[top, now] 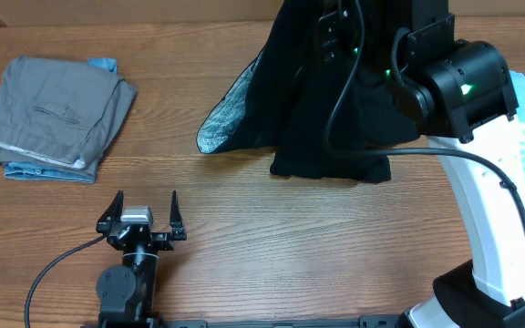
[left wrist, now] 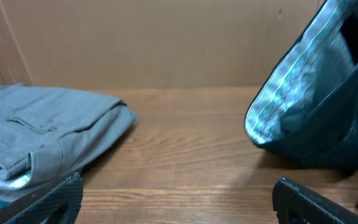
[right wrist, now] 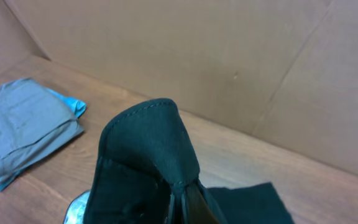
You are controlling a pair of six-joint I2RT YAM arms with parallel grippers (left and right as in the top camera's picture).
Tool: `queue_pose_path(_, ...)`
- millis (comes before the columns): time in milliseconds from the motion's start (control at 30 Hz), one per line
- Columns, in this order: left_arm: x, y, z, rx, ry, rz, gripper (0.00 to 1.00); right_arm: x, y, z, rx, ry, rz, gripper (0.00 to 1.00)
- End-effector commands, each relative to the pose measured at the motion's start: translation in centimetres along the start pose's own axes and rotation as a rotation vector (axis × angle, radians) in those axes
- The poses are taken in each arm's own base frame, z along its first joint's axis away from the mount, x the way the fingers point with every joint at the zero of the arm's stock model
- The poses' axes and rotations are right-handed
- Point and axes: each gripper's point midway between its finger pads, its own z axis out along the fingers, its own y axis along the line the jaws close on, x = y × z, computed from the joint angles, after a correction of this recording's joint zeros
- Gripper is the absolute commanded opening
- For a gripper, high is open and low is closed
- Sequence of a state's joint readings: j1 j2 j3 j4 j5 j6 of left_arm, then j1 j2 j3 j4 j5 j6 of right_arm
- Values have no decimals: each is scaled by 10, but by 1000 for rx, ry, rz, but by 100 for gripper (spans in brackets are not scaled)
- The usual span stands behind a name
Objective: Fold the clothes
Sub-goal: 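Reach the left gripper to the hanging pants edge and grasp it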
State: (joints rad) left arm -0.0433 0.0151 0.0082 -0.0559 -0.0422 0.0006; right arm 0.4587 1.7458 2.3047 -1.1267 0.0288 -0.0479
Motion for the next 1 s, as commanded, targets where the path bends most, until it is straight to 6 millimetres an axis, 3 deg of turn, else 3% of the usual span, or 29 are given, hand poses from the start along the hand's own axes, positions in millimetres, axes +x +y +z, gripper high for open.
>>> queue_pose_path(0,-23,-7,-2,41,-99,27,100,-10,6,-18,-33,-39,23,4)
queue_pose_path(100,-55,-37,-14,218,-150,22,100,-11,6,-18,-33,-41,23,4)
queue_pose_path(233,-109,-33,-37,205,-86,-18,100,-16,6,-19,-34,-60,23,4)
queue_pose_path(333,-135,-32,-38,197,83,-29,100,-16,6,-19,-34,-62,23,4)
queue_pose_path(467,-142,-55,-6,313,546,-90,100,-16,6,-19,-34,-62,23,4)
queue_pose_path(567,-143,-54,31,291,689,-103,100,-16,6,-19,-34,-62,23,4)
queue_pose_path(667,-119,-58,70,298,820,-129,100,-16,6,-19,-34,-61,23,4)
queue_pose_path(700,-92,-62,86,300,912,-174,95,-15,6,-19,-34,-57,23,4)
queue_pose_path(767,-54,-73,98,329,1052,-254,67,-13,6,-18,-33,-50,23,4)
queue_pose_path(800,-36,-79,103,348,1116,-299,48,-12,6,-18,-33,-46,23,4)
queue_pose_path(867,-1,-90,112,374,1231,-394,26,-10,6,-18,-33,-39,22,4)
queue_pose_path(967,25,-107,123,464,1299,-499,35,-9,6,-18,-33,-34,22,4)
